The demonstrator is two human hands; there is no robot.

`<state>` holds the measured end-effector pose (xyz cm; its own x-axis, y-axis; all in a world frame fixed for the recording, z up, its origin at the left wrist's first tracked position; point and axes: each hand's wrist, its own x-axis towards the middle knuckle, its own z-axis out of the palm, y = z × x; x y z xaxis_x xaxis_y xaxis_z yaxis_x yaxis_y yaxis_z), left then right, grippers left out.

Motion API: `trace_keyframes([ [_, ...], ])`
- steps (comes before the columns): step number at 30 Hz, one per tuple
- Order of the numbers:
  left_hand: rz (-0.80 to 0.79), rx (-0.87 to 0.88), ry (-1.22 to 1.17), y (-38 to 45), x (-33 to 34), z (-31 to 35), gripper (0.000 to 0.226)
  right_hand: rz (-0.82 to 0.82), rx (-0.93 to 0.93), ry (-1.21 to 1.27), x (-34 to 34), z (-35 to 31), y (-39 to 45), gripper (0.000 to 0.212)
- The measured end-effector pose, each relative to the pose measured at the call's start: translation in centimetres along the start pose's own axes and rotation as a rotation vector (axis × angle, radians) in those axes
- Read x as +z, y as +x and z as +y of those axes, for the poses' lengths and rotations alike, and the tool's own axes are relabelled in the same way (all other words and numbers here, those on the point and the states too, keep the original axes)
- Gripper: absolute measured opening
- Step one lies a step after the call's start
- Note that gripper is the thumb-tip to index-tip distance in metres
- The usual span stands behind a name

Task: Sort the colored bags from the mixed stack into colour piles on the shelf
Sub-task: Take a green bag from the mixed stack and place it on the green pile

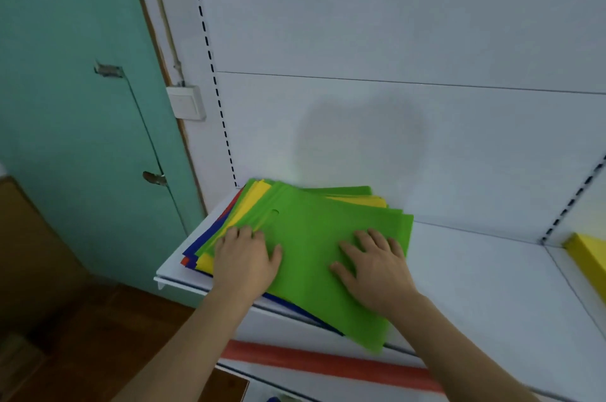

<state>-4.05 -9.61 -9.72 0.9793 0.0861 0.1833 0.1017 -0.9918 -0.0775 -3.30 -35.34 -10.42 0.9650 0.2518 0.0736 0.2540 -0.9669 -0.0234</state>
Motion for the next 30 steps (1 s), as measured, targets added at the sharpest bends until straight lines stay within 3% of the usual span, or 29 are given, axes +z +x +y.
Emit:
trace_keyframes([
  [9, 0.033, 0.217, -0.011, -0.4, 1.2, -2.8, 0.098, 0.034, 0.512, -0.057, -0.5, -4.1, -3.7, 0.064],
  [14, 0.009, 0.246, 0.004, -1.2, 1.1, -2.0, 0.087, 0.026, 0.753, -0.01, -0.8, -4.8, -5.6, 0.077],
  [17, 0.017, 0.264, -0.024, -1.8, 1.0, -1.4, 0.071, 0.072, 0.743, 0.096, -1.2, -4.4, -5.8, 0.074],
  [21, 0.036, 0.287, -0.124, -2.6, 1.0, -0.6, 0.061, 0.262, 0.653, 0.311, -1.8, -4.3, -5.7, 0.073],
  [25, 0.038, 0.288, -0.164, -3.1, 1.1, -0.3, 0.071, 0.446, 0.599, 0.463, -1.5, -3.5, -6.0, 0.077],
  [28, -0.005, 0.238, -0.156, -3.0, 0.9, -0.9, 0.08, 0.44, 0.629, 0.507, -1.0, -2.5, -6.3, 0.076],
  [30, 0.003, 0.192, -0.107, -3.1, 0.7, -1.2, 0.086, 0.427, 0.636, 0.516, -0.5, -2.1, -6.4, 0.064],
])
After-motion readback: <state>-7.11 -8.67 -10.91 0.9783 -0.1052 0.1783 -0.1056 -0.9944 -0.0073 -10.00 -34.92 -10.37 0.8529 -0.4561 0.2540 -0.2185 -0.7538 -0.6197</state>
